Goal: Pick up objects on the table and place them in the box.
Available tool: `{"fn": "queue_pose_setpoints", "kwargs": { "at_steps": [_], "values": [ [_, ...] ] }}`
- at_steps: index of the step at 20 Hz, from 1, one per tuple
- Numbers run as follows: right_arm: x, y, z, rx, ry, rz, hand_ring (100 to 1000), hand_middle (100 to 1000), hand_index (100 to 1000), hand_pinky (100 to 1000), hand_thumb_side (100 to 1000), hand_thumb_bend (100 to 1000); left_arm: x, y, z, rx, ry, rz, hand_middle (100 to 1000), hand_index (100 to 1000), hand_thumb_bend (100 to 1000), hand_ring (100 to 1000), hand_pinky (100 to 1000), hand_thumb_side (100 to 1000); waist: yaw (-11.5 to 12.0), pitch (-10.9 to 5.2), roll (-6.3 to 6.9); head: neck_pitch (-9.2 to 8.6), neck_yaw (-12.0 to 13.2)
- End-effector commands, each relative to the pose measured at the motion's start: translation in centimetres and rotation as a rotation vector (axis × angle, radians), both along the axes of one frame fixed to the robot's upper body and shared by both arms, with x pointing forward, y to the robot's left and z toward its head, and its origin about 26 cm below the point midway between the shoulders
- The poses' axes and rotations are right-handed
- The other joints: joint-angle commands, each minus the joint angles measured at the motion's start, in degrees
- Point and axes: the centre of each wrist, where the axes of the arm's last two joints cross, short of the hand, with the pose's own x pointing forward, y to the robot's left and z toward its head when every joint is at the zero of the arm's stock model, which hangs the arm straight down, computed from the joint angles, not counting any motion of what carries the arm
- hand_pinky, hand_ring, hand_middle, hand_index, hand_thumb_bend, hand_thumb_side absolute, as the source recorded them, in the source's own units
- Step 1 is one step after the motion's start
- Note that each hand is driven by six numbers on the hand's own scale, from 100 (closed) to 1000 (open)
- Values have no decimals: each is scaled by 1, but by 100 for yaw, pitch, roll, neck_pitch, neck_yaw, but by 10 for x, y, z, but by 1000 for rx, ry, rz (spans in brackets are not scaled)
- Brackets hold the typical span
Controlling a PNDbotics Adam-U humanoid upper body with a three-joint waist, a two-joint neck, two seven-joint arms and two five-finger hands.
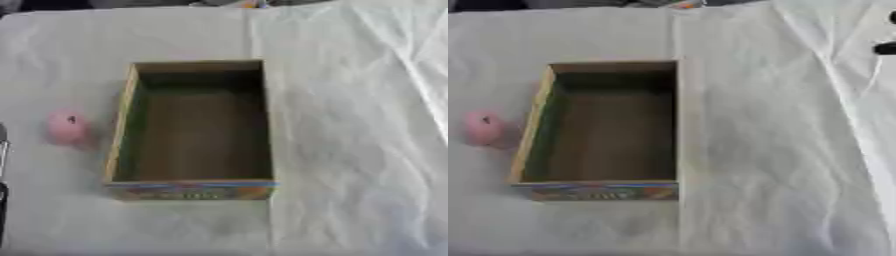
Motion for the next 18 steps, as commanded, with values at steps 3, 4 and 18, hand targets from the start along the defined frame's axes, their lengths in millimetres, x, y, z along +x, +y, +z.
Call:
{"fn": "queue_pose_setpoints", "kwargs": {
  "at_steps": [3, 4, 18],
  "values": [
    [0, 6, 8, -71, -57, 46, 851, 796, 857, 651, 1000, 100, -2, -2, 8, 17, -25, -16, 631, 832, 100, 572, 571, 936, 6, -108, -25, -45, 12],
    [0, 7, 8, -77, -60, 51, 849, 794, 856, 650, 1000, 100, -2, -2, 8, 18, -24, -17, 631, 832, 100, 572, 571, 936, 5, -107, -28, -43, 16],
    [-3, -3, 14, -140, -57, 40, 824, 769, 841, 632, 1000, 100, 0, 17, 35, 318, 24, 85, 675, 863, 100, 605, 566, 744, 92, -149, -15, 36, 38]
  ]
}}
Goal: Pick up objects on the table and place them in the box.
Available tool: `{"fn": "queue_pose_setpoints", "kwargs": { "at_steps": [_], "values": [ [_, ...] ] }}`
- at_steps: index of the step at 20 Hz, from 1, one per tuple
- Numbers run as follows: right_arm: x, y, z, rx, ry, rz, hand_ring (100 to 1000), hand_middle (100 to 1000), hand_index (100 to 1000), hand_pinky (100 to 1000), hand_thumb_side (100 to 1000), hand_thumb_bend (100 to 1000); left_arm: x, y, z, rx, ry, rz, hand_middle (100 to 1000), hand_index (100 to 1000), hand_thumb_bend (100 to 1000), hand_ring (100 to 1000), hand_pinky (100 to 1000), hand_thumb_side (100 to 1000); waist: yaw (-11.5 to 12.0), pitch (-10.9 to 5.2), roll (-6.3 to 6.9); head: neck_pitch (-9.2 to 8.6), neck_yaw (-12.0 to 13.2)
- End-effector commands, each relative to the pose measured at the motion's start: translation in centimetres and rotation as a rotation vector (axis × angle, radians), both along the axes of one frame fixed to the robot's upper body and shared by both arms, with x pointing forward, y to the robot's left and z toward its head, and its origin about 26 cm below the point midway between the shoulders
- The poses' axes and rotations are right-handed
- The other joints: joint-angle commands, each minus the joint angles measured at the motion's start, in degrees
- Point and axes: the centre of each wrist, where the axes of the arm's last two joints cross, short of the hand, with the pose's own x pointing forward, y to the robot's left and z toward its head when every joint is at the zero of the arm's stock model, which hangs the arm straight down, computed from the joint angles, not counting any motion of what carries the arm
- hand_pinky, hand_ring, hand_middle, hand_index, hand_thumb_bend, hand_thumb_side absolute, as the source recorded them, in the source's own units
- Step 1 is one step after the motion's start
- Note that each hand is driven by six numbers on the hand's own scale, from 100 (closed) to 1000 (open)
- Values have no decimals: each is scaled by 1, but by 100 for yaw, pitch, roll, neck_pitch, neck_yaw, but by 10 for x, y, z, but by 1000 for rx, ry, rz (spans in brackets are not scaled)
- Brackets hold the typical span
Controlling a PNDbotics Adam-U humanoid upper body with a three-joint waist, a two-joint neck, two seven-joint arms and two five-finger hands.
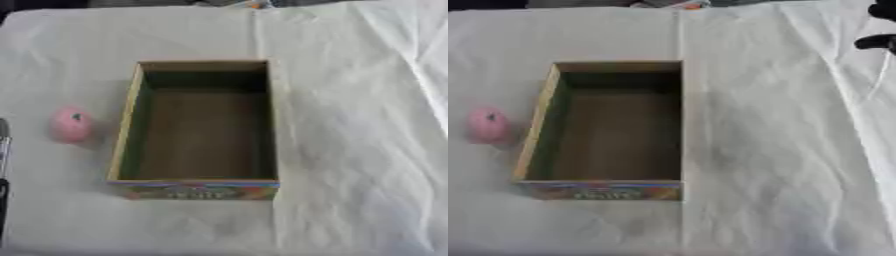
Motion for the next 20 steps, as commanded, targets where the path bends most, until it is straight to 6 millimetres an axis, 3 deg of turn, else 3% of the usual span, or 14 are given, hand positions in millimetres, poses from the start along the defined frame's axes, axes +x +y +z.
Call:
{"fn": "queue_pose_setpoints", "kwargs": {
  "at_steps": [1, 6, 10, 16, 18, 19, 20],
  "values": [
    [-3, -6, 10, -43, -21, -4, 823, 767, 840, 631, 1000, 100, 2, 8, 20, 158, 20, 45, 680, 869, 100, 612, 567, 737, 28, -139, 15, 45, -37],
    [-5, -13, 13, -67, -17, -16, 820, 764, 837, 629, 1000, 100, 14, 6, 31, 364, 124, 78, 675, 881, 100, 625, 566, 727, 75, -185, 71, 122, -211],
    [-6, -16, 14, -72, -19, -24, 818, 762, 836, 628, 1000, 100, 29, 5, 37, 532, 212, 113, 683, 937, 100, 661, 581, 780, 64, -214, 78, 176, -356],
    [-6, -15, 14, -75, -18, -19, 818, 760, 835, 628, 1000, 100, 50, 12, 50, 792, 300, 179, 719, 980, 100, 732, 626, 863, -19, -218, 50, 149, -213],
    [-5, -14, 15, -75, -20, -12, 817, 759, 835, 628, 1000, 100, 56, 17, 54, 885, 330, 205, 728, 985, 118, 745, 637, 889, -53, -211, 41, 125, -144],
    [-5, -14, 15, -75, -20, -9, 817, 759, 835, 628, 1000, 100, 57, 19, 55, 937, 348, 220, 740, 992, 214, 760, 647, 931, -68, -208, 38, 118, -113],
    [-5, -13, 15, -75, -20, -7, 817, 759, 835, 629, 1000, 100, 59, 22, 56, 984, 368, 235, 743, 993, 248, 765, 651, 949, -84, -203, 37, 111, -78]
  ]
}}
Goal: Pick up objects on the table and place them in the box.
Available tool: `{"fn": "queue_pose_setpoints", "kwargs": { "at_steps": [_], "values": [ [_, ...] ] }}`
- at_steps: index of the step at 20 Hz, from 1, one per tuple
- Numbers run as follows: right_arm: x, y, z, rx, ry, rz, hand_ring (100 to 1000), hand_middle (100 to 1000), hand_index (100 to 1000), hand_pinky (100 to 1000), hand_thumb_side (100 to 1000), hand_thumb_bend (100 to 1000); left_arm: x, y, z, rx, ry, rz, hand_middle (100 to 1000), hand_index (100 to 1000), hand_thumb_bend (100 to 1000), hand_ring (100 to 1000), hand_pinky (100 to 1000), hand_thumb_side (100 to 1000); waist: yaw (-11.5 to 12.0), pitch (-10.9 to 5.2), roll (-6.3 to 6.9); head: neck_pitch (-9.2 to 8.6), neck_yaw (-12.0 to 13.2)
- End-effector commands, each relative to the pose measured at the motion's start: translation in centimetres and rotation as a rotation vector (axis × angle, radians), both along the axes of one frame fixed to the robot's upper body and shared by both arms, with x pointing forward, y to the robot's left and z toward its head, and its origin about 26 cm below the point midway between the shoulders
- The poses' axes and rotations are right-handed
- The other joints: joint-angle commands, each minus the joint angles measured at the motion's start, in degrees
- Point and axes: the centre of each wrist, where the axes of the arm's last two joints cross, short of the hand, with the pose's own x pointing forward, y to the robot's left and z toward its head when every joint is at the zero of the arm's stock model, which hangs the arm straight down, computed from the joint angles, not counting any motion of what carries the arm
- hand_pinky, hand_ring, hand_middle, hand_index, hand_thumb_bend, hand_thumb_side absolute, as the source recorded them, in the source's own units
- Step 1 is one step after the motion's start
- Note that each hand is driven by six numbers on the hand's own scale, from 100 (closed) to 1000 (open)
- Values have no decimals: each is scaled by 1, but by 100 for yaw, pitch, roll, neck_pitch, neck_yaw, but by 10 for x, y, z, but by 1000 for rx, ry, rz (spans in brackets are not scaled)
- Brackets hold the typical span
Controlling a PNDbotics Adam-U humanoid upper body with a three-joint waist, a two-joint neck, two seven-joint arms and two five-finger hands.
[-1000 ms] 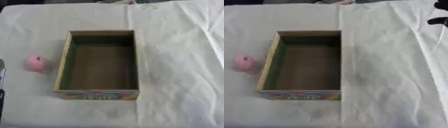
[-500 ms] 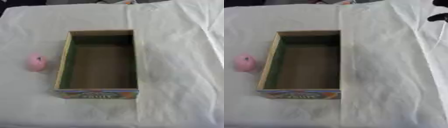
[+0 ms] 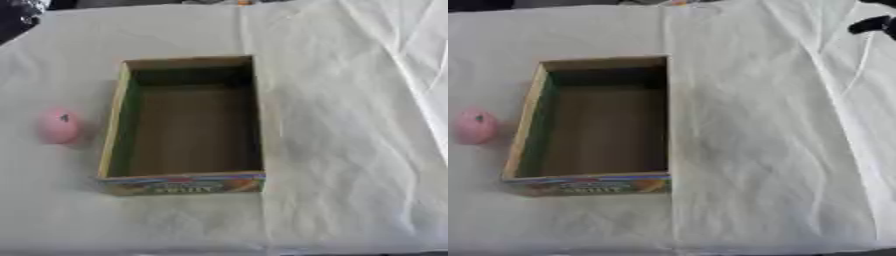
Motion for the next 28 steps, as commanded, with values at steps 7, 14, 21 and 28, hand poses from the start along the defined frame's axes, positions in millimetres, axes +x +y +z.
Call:
{"fn": "queue_pose_setpoints", "kwargs": {
  "at_steps": [7, 14, 21, 28],
  "values": [
    [-1, 1, 10, -16, -23, 17, 818, 758, 836, 631, 1000, 100, 14, 21, -2, 305, 148, 131, 782, 1000, 502, 805, 673, 998, -41, -100, -1, -117, 249],
    [-2, 0, 9, -20, -21, 13, 818, 756, 833, 632, 1000, 100, 11, 38, -1, 442, 205, 186, 818, 1000, 701, 840, 700, 1000, -4, -98, 1, -163, 245],
    [-2, 0, 9, -23, -19, 13, 818, 756, 835, 634, 1000, 100, 8, 54, 1, 617, 263, 194, 840, 1000, 800, 870, 733, 889, 3, -82, -6, -173, 247],
    [-3, -1, 6, -21, -13, 4, 819, 754, 834, 635, 1000, 100, 2, 37, 30, 996, 474, 232, 841, 1000, 763, 876, 748, 783, 52, -73, -25, -168, 204]
  ]
}}
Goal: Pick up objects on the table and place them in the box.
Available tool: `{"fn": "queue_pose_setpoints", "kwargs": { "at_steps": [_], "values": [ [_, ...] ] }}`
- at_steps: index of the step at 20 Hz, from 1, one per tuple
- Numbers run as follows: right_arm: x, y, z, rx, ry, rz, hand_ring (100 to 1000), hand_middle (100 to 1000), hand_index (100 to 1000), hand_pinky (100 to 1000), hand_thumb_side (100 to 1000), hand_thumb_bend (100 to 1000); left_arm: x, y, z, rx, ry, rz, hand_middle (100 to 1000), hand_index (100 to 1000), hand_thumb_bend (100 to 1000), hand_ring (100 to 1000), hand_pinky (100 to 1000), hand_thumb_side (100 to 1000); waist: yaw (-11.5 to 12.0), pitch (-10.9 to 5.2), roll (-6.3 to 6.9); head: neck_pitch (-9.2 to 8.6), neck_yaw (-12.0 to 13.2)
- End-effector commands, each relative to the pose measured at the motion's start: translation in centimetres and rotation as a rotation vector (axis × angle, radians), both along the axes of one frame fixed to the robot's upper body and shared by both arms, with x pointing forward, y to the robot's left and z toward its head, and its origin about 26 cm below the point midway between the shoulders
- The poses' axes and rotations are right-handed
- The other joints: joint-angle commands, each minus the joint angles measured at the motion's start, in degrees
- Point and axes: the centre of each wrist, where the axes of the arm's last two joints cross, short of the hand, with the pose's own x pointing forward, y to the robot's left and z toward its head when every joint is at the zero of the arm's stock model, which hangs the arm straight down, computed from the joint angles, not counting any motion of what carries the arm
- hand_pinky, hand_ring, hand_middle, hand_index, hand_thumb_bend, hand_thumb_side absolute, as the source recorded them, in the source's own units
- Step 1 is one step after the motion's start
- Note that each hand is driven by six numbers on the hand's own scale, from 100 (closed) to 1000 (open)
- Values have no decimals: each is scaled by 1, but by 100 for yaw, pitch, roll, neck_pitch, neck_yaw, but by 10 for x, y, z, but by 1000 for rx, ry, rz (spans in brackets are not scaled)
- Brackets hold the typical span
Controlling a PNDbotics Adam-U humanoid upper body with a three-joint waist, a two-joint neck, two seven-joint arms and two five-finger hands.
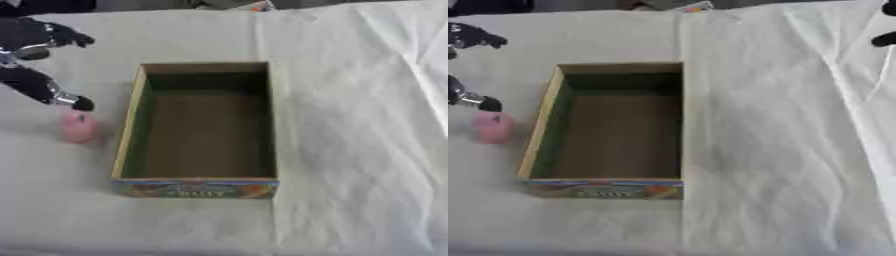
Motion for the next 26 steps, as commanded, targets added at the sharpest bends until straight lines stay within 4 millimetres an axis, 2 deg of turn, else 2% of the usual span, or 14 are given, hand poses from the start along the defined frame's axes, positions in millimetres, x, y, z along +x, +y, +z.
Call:
{"fn": "queue_pose_setpoints", "kwargs": {
  "at_steps": [1, 6, 9, 11, 18, 22, 26],
  "values": [
    [-3, -3, 7, -20, -22, -7, 819, 754, 834, 635, 1000, 100, -9, -2, 27, 135, 36, 48, 838, 1000, 750, 875, 747, 767, 6, -77, -7, -64, -15],
    [-3, -2, 6, -18, -20, -9, 820, 754, 834, 635, 1000, 100, -5, 2, 13, 190, 99, 73, 826, 1000, 755, 870, 742, 761, -15, -64, -10, -75, 1],
    [-3, -2, 6, -18, -20, -10, 820, 754, 834, 635, 1000, 100, -4, 3, 11, 196, 107, 75, 826, 1000, 755, 870, 742, 761, -17, -63, -10, -75, 2],
    [-3, -2, 5, -16, -16, -10, 820, 753, 833, 637, 1000, 100, -2, 6, 1, 195, 137, 84, 799, 1000, 775, 854, 724, 791, -22, -51, -9, -80, 12],
    [-3, -2, 4, -11, -9, -14, 821, 752, 832, 639, 1000, 100, 3, 3, -24, 146, 157, 111, 724, 996, 699, 798, 670, 723, -44, -29, -21, -60, 25],
    [-3, -2, 3, -10, -6, -16, 822, 751, 829, 640, 1000, 100, 5, 4, -40, 111, 193, 118, 692, 1000, 680, 782, 660, 739, -50, -14, -28, -60, 30],
    [-3, -1, 3, -8, -4, -15, 821, 751, 830, 641, 1000, 100, 8, 4, -47, 107, 209, 130, 676, 986, 666, 770, 644, 729, -49, -9, -31, -60, 37]
  ]
}}
